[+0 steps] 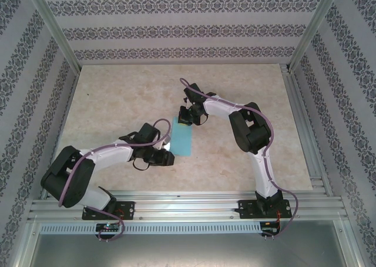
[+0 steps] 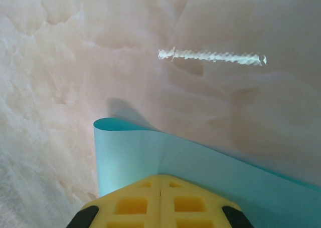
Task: Fold a paper plane with a square sheet of paper (fold left side to right side)
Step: First fold the square sheet of paper in half at the center of the table, then hold the square sheet of paper at the center of the table.
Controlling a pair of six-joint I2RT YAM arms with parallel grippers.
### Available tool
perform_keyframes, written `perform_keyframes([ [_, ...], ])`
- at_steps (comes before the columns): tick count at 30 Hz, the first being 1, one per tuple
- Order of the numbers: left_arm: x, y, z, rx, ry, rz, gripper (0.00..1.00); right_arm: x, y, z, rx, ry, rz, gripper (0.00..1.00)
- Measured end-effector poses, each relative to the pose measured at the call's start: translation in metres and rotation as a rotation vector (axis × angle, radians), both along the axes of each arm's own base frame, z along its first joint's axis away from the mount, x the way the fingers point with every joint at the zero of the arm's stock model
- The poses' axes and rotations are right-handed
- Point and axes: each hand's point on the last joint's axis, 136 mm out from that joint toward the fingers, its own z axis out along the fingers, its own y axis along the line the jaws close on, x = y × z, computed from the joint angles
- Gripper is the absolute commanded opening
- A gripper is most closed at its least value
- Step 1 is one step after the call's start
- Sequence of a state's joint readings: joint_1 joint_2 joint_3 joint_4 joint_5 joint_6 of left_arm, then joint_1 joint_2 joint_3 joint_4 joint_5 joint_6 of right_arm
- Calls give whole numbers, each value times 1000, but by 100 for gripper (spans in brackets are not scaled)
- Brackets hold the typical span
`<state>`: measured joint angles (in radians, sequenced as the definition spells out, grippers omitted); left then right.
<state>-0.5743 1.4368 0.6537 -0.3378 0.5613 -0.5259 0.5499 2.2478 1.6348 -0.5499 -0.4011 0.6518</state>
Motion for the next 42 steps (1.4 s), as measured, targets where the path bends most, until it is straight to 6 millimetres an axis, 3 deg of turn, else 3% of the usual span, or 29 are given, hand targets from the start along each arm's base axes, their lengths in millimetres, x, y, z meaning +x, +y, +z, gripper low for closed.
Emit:
perform_keyframes([
  [6,59,0,52,-99,-90,99,30,0,0,0,0,-1,2,4],
  [8,71,-8,55,-114,-89,89,29,0,0,0,-1,-3,3,4],
  [10,79,-14,47,-115,-62,79,29,0,0,0,-1,-4,6,4],
  [14,79,-17,14,-85,25,75,28,0,0,0,-1,-7,10,4],
  [18,76,-17,-6,-72,77,71,28,0,0,0,-2,-10,15,4],
  [30,75,-15,-24,-40,97,66,27,0,0,0,-1,-10,16,6],
  [36,75,-15,-26,-35,86,59,26,2,-2,3,-13,-21,18,13],
  [39,74,-15,-27,-39,81,58,26,6,-11,16,-26,-47,9,18],
  [42,74,-15,-27,-45,71,57,26,9,-20,50,-5,-109,-8,15],
])
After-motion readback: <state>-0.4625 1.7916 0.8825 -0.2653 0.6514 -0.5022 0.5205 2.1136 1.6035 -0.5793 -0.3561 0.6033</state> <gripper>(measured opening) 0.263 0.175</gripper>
